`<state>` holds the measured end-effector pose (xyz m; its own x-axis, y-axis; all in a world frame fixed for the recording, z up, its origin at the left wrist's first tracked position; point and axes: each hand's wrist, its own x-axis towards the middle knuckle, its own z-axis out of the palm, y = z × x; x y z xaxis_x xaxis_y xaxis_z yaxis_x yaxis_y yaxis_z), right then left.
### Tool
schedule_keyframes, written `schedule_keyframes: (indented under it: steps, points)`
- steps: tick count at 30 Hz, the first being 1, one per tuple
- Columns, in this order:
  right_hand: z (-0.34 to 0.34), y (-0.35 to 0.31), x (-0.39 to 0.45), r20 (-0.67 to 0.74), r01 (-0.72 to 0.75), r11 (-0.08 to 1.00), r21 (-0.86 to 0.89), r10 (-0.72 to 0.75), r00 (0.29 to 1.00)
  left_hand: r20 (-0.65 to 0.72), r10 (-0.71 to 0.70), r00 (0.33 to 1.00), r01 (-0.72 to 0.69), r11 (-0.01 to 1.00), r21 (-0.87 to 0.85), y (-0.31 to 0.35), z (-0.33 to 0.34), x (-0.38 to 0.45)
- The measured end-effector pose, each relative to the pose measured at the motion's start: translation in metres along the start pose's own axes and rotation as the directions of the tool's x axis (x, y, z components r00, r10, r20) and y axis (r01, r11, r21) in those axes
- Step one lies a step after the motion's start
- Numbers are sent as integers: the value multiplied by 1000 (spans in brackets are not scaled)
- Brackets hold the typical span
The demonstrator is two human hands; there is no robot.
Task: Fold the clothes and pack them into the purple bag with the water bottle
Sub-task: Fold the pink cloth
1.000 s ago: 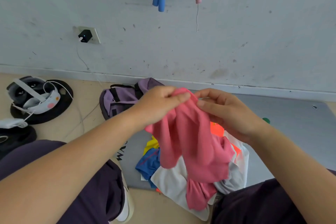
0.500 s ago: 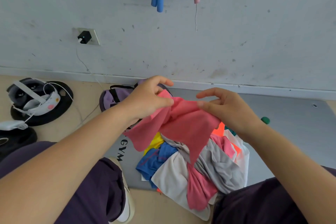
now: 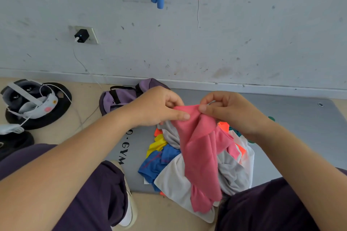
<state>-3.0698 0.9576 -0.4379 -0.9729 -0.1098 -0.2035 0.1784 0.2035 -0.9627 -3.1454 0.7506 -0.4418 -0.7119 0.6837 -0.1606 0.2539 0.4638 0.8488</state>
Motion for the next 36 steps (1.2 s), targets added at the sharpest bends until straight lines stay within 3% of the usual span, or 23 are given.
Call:
schedule_keyframes:
  steps: [6,10,15,18,24,30,34,36]
  points:
    - [-8,3,4,-75,-13,1000,3,14,997,-52,-43,998,25,951,-309,0,-8,2]
    - [-5,3,4,-79,1,992,125,9,997,-166,-103,981,37,933,-359,-2,-3,5]
    - [-5,0,0,137,-8,948,319,-38,990,-200,-143,969,26,868,-496,-2,0,6]
    - [-3,-2,-2,149,46,975,219,-80,986,-119,-94,988,14,837,-546,2,4,3]
    - [3,-4,-3,-88,144,989,-17,-145,985,-66,-80,995,29,825,-564,5,10,1]
    - [4,-5,-7,-51,182,900,-395,-219,974,-56,-107,993,55,812,-582,6,12,1]
    - [4,-11,-12,74,208,971,-120,-200,977,-29,-121,992,77,781,-619,8,12,1]
    - [6,-11,-12,26,230,969,-87,-229,973,-4,-115,993,85,759,-645,10,13,1]
